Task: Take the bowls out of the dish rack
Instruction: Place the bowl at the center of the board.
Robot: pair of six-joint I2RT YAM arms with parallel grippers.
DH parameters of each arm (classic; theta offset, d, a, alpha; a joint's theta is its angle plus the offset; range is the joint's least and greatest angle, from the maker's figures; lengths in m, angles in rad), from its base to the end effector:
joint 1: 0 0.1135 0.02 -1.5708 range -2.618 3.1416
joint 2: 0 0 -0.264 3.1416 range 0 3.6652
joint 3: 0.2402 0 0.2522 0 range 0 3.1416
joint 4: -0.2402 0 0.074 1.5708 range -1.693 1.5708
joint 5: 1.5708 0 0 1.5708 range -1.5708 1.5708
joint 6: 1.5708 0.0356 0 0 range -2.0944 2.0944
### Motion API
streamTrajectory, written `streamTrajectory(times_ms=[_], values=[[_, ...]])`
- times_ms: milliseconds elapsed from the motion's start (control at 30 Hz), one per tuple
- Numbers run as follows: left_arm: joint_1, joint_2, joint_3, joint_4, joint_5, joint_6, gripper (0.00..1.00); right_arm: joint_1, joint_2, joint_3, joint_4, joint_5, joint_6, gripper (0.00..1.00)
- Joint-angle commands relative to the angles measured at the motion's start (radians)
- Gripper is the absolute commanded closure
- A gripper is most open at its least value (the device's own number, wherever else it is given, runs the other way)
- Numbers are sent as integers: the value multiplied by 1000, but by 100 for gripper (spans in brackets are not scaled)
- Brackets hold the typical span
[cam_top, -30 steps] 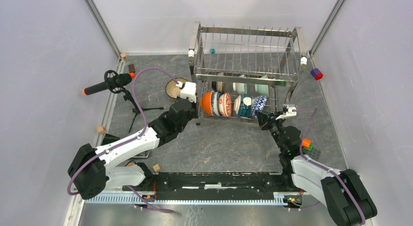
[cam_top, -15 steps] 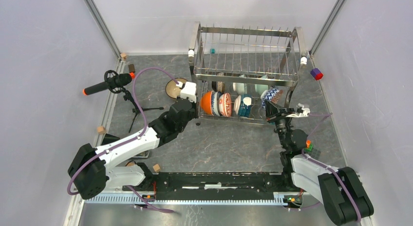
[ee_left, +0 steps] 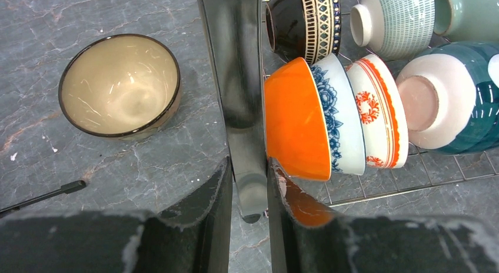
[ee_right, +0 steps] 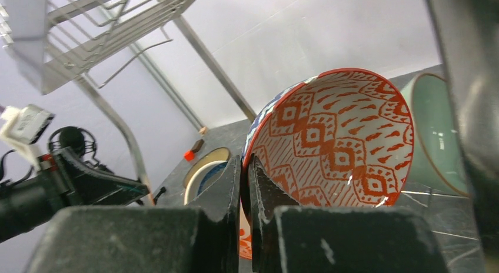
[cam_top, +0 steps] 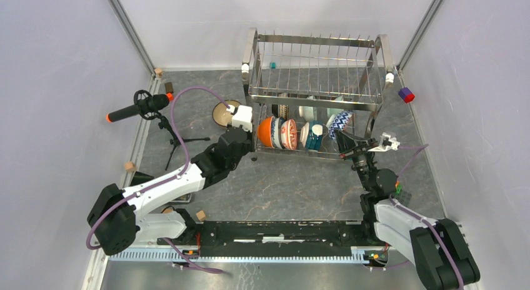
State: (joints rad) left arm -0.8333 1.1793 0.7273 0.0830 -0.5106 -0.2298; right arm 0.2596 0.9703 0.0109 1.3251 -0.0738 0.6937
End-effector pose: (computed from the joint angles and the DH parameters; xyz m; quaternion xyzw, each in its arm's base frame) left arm 0.1903 -0.1836 0.2666 0.1009 0.8045 -0.0977 0.5772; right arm 0.1567 0.0443 0.2043 0.0923 0.5596 0.3963 0.7220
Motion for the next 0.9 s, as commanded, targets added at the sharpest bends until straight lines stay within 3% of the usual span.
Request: streamTrajectory(times_ms=[0, 333, 567, 667, 867], values=[[-35, -24, 20, -29, -32, 46, 87, -4, -98, -45, 1, -128, 27, 100], [-111, -98, 7, -64, -65, 38, 38, 6, -381, 62, -481, -302, -95, 100], [-119, -146, 28, -176, -31, -35, 19, 52, -461, 114, -655, -329, -149, 100], [-119, -196, 51, -262, -11, -86, 4, 84, -475, 175, -758, -325, -196, 100], [-119, -348, 50, -370, -25, -189, 0, 184, -461, 312, -932, -282, -292, 100]])
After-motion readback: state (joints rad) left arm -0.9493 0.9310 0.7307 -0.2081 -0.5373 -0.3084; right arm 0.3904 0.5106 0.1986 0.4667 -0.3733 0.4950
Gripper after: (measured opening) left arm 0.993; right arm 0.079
